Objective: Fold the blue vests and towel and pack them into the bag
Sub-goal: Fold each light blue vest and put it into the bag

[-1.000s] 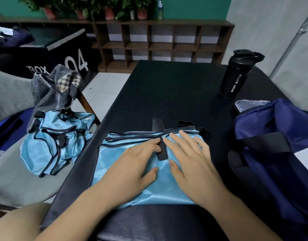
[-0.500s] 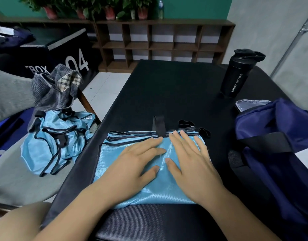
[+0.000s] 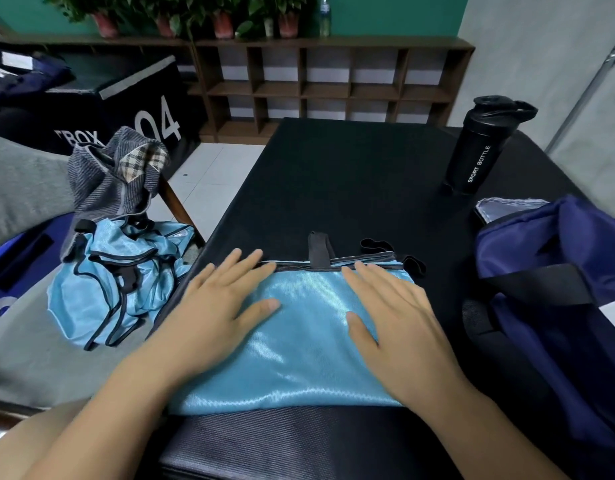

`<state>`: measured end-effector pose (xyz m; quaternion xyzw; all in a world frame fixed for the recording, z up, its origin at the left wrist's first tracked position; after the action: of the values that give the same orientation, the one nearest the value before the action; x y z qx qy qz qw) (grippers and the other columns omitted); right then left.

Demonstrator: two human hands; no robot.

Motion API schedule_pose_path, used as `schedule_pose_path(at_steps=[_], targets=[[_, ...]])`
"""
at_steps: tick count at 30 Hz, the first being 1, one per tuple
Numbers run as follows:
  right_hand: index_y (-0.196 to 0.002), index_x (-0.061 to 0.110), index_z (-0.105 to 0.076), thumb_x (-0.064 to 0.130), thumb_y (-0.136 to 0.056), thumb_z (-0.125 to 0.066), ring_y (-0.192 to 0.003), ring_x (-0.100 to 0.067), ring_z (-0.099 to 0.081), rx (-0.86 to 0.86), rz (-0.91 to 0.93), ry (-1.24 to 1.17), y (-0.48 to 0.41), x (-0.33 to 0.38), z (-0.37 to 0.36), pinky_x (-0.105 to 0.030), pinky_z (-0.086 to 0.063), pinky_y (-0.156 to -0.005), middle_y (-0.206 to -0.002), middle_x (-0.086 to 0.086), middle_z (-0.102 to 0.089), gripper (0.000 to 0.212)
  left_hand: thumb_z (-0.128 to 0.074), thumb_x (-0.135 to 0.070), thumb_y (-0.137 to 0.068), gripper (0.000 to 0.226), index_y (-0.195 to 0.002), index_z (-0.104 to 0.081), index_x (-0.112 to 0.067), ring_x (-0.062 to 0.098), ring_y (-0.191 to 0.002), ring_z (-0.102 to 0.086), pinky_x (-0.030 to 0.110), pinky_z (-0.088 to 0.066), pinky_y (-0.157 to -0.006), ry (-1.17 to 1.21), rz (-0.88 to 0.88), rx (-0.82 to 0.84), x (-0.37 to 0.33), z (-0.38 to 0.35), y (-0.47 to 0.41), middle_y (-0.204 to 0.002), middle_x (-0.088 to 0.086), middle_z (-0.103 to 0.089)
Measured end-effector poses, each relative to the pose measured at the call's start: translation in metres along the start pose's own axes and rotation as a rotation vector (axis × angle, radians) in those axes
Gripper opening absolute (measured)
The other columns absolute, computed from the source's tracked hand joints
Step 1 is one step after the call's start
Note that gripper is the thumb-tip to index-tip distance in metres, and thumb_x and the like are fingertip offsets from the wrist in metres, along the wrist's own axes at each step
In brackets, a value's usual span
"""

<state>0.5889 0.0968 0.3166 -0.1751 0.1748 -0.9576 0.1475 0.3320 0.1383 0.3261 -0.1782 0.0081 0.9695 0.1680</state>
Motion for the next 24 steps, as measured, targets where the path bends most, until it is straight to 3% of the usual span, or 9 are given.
schedule_pose_path(at_steps=[2, 5, 7, 9, 13, 16, 24], targets=[[-0.157, 0.024, -0.051, 0.037, -0.1, -0.056, -0.153, -0.013, -0.038, -0.024, -0.015, 0.001, 0.001, -0.003, 0.005, -0.032, -0.023, -0.125, -0.162, 0.005, -0.049, 0.058, -0.046, -0.079, -0.095, 0.073, -0.159, -0.042, -0.043, 0.01, -0.158, -0.026, 0.043, -0.026, -0.129, 0.051, 0.065, -0.076, 0.021, 0.017, 0.003, -0.167, -0.021, -0.035], [-0.155, 0.022, -0.053, 0.036, -0.101, -0.056, -0.152, -0.013, -0.041, -0.058, -0.03, -0.024, 0.002, -0.008, 0.01, -0.032, -0.024, -0.124, -0.16, 0.004, -0.051, 0.056, -0.068, -0.055, -0.095, 0.049, -0.138, -0.06, -0.034, 0.014, -0.119, -0.06, 0.035, -0.045, -0.1, 0.086, 0.207, -0.202, 0.046, 0.036, 0.006, -0.129, -0.011, -0.06], [-0.154, 0.021, -0.055, 0.034, -0.101, -0.057, -0.151, -0.013, -0.042, -0.085, -0.037, -0.058, 0.002, -0.01, 0.013, -0.031, -0.026, -0.124, -0.159, 0.004, -0.051, 0.055, -0.075, -0.052, -0.091, 0.035, -0.114, -0.064, -0.028, 0.006, -0.093, -0.06, 0.031, -0.043, -0.082, 0.113, 0.328, -0.212, 0.057, 0.041, 0.007, -0.11, -0.008, -0.062], [-0.154, 0.022, -0.055, 0.033, -0.101, -0.058, -0.152, -0.011, -0.041, -0.098, -0.045, -0.09, 0.003, -0.012, 0.015, -0.033, -0.027, -0.124, -0.159, 0.006, -0.052, 0.055, -0.076, -0.056, -0.088, 0.034, -0.098, -0.061, -0.028, 0.004, -0.085, -0.059, 0.032, -0.042, -0.072, 0.107, 0.423, -0.142, 0.063, 0.039, 0.009, -0.099, -0.006, -0.065], [-0.155, 0.023, -0.055, 0.031, -0.1, -0.059, -0.152, -0.007, -0.039, -0.1, -0.047, -0.121, 0.003, -0.014, 0.016, -0.031, -0.026, -0.125, -0.159, 0.009, -0.051, 0.055, -0.07, -0.071, -0.085, 0.041, -0.09, -0.063, -0.031, 0.013, -0.083, -0.065, 0.037, -0.051, -0.075, 0.026, 0.509, 0.065, 0.066, 0.032, 0.015, -0.088, -0.007, -0.07], [-0.154, 0.024, -0.055, 0.032, -0.1, -0.058, -0.153, -0.006, -0.037, -0.094, -0.054, -0.14, 0.002, -0.016, 0.015, -0.028, -0.024, -0.125, -0.159, 0.01, -0.05, 0.055, -0.071, -0.064, -0.084, 0.038, -0.085, -0.068, -0.026, 0.015, -0.079, -0.066, 0.037, -0.056, -0.076, -0.015, 0.501, 0.121, 0.059, 0.035, 0.014, -0.083, -0.005, -0.072], [-0.148, 0.024, -0.061, 0.028, -0.099, -0.059, -0.149, -0.005, -0.042, -0.107, -0.04, -0.195, 0.003, -0.016, 0.018, -0.025, -0.026, -0.122, -0.152, 0.015, -0.056, 0.049, -0.075, -0.044, -0.084, 0.032, -0.076, -0.063, -0.016, 0.022, -0.075, -0.063, 0.036, -0.05, -0.068, 0.097, 0.541, -0.003, 0.053, 0.044, 0.016, -0.072, 0.002, -0.067]])
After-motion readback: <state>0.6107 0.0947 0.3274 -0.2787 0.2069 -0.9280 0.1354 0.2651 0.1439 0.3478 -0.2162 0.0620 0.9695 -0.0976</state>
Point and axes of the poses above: each hand's wrist, its own y-axis away from the middle knuckle, its own z-axis out of the back of the hand, x = y × z, the point moved 6 cm from there along -y, towards the middle knuckle
